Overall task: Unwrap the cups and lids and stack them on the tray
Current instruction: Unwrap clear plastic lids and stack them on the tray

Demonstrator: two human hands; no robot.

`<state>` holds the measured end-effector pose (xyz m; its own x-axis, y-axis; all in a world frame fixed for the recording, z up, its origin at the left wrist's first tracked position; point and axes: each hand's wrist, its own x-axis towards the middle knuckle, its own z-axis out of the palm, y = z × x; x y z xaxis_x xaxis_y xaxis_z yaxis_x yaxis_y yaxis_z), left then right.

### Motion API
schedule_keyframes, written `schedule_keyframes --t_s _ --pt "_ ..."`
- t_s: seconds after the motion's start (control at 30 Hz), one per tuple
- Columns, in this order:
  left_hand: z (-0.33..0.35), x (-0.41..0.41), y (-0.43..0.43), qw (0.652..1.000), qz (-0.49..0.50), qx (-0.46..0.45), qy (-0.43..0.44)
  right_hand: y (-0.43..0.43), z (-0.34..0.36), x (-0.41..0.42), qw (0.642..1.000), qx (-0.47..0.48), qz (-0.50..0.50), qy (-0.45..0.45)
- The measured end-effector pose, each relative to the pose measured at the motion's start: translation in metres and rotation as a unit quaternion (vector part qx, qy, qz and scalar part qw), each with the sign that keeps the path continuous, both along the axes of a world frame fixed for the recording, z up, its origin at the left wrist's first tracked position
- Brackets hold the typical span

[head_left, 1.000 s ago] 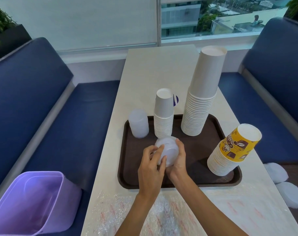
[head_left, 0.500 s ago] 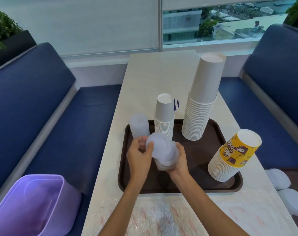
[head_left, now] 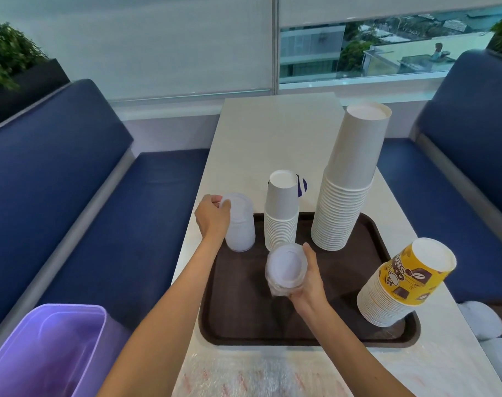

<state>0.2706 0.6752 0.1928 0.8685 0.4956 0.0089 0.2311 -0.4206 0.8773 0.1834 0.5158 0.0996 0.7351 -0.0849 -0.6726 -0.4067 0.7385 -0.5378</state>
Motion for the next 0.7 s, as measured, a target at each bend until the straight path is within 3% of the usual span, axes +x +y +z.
schedule_keyframes --t_s 0.23,0.43,0.7 --pt "-0.022 0.007 0.001 0.993 -0.029 0.109 0.033 -0.006 0.001 0.005 1.000 0.004 -0.019 -0.003" --pt "-0.025 -0.001 -0.002 0.986 -0.096 0.138 -0.022 -0.014 0.005 0.003 1.000 0.006 -0.015 0.003" --pt "-0.032 -0.001 -0.004 0.968 -0.185 0.161 0.045 -0.010 0.003 0.003 1.000 0.000 -0.004 0.001"
